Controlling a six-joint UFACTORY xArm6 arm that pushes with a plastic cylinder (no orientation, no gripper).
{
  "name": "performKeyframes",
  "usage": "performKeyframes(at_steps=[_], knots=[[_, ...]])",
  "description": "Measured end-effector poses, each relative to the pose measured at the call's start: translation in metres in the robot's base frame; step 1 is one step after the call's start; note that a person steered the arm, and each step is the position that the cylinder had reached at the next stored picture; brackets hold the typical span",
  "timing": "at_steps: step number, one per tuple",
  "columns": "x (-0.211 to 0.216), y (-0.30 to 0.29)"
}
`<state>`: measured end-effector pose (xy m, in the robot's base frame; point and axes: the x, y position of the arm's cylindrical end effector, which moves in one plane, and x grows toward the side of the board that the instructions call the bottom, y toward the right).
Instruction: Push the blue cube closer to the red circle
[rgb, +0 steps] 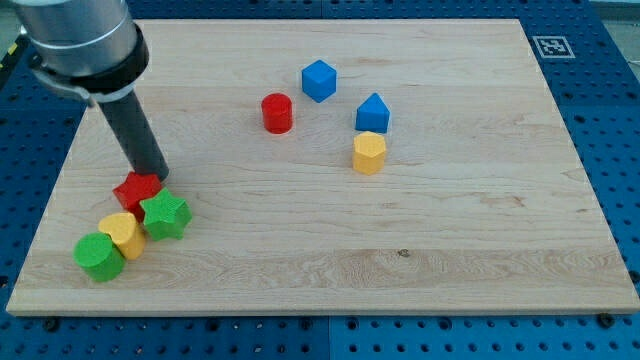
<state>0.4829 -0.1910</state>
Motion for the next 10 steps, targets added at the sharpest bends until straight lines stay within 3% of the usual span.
performKeyframes(at_steps=[1, 3, 4, 6, 8, 10], knots=[[0.006, 0.000], [-0.092, 0.000], [-0.140, 0.023], [-0.218, 0.133], [-0.205, 0.218], [-0.179, 0.191]])
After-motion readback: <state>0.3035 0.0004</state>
